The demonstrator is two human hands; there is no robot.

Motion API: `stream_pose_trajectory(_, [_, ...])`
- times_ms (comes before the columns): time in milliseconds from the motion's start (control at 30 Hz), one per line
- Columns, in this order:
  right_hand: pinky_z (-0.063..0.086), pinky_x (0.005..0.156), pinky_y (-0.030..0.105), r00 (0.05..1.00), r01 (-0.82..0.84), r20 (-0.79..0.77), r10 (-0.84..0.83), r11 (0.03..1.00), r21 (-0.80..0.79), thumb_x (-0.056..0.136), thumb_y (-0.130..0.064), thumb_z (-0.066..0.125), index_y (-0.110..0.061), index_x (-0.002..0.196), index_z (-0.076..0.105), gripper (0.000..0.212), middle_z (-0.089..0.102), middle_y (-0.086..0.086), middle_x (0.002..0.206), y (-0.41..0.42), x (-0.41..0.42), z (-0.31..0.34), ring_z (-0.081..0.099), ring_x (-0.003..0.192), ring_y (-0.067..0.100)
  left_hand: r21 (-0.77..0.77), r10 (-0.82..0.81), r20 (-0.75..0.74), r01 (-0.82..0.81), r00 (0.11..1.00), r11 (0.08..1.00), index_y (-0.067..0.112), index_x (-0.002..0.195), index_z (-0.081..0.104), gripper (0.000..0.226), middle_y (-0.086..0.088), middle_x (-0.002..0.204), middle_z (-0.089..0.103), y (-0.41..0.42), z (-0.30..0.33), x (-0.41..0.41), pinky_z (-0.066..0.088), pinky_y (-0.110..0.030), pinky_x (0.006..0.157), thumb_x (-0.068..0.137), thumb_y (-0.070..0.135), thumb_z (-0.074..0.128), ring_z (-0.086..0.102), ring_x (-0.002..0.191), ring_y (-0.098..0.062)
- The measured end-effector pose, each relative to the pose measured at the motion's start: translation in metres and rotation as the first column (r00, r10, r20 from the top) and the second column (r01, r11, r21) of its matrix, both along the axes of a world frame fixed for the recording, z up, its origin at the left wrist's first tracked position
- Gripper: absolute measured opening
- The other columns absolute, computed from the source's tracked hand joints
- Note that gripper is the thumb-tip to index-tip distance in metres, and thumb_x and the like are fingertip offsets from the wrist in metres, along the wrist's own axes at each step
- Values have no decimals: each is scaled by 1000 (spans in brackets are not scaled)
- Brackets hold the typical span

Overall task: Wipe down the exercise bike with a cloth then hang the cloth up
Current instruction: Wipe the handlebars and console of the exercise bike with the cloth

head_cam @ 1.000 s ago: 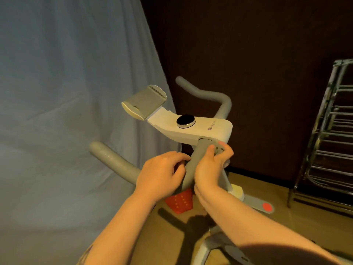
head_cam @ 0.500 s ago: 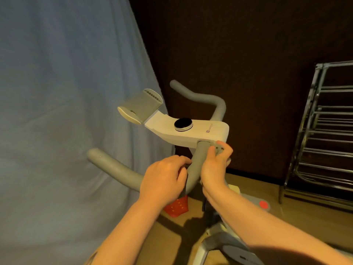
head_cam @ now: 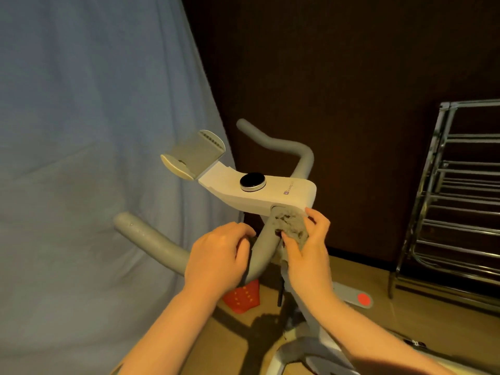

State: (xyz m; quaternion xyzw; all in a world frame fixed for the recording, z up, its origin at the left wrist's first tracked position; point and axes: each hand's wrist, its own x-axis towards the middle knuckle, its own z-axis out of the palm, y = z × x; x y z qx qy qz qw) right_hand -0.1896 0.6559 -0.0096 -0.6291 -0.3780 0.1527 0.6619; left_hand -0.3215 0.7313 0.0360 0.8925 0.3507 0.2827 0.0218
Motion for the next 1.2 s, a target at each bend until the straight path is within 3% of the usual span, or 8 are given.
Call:
stream_pose_trajectory(300, [31,108,44,572,-185,796,199,976,-111,84,-27,64,-25,116,64,32,65,-8,112,12,14,19,49,119,17,-49,238,329,-235,914,971,23,91,64,26,15,83,59,-32,-31,-5,40,-31,84,88,24,38,50,80,-3])
stream_pose_trajectory(400, [3,121,36,558,-287,764,324,939,-188,88,-24,57,-28,125,59,38,62,-8,123,26,37,25,47,127,13,32,192,325,-214,926,976,24,98,64,23,13,97,61,-47,-47,-16,26,-27,111,94,21,42,52,98,-2])
stream_pose_trajectory(500, [20,117,35,644,-335,672,366,924,-182,90,-28,54,-33,132,53,42,55,-10,124,15,20,20,46,122,11,25,273,315,-295,909,955,27,108,67,31,13,120,62,-54,-53,-27,20,-30,115,98,32,38,47,125,-4])
stream_pose_trajectory(633, [34,105,32,473,-450,751,460,859,-243,93,-55,42,-42,129,50,39,44,-18,122,4,23,14,41,119,6,17,302,332,-326,894,945,29,121,65,36,16,134,55,-61,-55,-37,19,-31,116,98,34,37,36,136,1])
stream_pose_trajectory(800, [42,90,22,620,-366,702,351,921,-137,95,-49,38,-35,109,62,31,51,-17,124,4,-6,10,47,119,6,-63,303,474,-311,827,948,25,124,64,37,15,137,53,-64,-60,-28,30,-28,111,98,35,40,34,137,4])
stream_pose_trajectory(900, [46,85,21,477,-409,805,353,900,-152,96,-48,38,-37,108,62,29,52,-16,127,10,1,12,48,118,3,-111,299,506,-283,809,953,27,124,64,38,17,138,52,-64,-61,-28,31,-26,111,97,37,40,33,137,5])
stream_pose_trajectory(1067, [37,92,21,674,-288,687,271,953,-93,94,-46,41,-32,107,66,31,53,-12,124,4,-1,7,49,115,9,-102,291,496,-278,818,955,27,125,64,37,17,137,53,-62,-60,-33,33,-26,111,98,38,41,35,137,3])
stream_pose_trajectory(1200, [40,104,36,575,-385,741,346,914,-128,96,-41,42,-40,117,59,27,51,-20,125,7,-15,9,46,117,1,-96,271,526,-261,806,961,28,130,58,36,18,139,51,-64,-59,-30,32,-23,111,98,37,44,35,136,3])
